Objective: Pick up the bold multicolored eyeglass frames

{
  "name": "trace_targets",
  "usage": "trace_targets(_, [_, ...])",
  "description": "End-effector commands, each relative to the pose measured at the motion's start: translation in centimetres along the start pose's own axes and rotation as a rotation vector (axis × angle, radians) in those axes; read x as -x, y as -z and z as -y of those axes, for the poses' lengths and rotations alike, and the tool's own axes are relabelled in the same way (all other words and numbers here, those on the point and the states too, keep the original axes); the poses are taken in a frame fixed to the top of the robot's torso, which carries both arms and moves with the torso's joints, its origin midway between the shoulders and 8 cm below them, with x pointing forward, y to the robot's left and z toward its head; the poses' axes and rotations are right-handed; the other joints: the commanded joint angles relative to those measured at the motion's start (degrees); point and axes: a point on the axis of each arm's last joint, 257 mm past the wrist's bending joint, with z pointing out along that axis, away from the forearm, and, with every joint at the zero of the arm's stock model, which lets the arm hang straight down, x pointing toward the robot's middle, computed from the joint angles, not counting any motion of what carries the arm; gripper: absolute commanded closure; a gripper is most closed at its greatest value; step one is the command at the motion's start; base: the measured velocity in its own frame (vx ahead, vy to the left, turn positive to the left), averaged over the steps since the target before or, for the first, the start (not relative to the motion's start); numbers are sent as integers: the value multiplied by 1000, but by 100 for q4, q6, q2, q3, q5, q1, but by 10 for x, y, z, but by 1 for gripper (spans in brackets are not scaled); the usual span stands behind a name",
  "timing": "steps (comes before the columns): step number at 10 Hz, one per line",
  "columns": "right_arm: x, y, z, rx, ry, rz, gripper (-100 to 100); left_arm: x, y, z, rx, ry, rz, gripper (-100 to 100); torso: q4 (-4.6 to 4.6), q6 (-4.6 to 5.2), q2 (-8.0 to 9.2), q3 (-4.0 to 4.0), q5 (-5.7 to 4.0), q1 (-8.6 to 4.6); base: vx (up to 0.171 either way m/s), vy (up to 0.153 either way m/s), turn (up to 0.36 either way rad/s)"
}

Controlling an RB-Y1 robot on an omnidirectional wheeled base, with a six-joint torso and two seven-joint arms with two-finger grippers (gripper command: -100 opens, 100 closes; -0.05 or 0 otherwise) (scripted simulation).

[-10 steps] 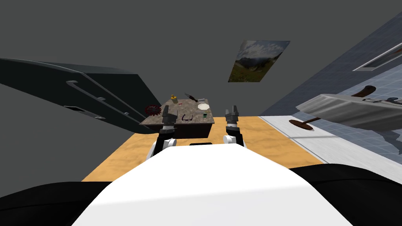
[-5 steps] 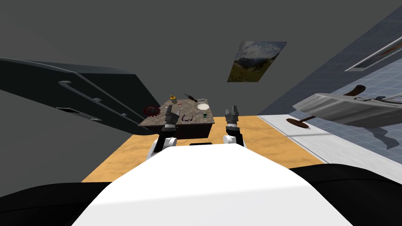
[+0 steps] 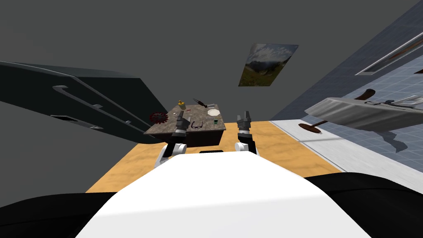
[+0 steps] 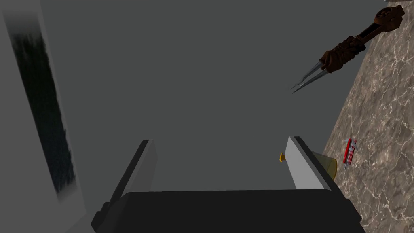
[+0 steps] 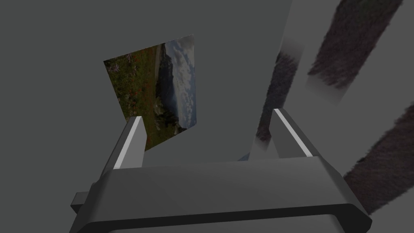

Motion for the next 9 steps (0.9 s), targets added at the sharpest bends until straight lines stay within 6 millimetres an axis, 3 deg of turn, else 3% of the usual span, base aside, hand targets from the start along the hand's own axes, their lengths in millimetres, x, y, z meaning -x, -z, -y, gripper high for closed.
trace_targets(1, [0,0,0,0,0,0,0,-2,-4,-11,39,22,0,-100,0,0,0,0,0,0,7,26,-62])
trace_targets(9, [0,0,0,0,0,0,0,-13,-16,-52,207,105,13,-100,0,-1,-1,-1,0,1,8,29,-47])
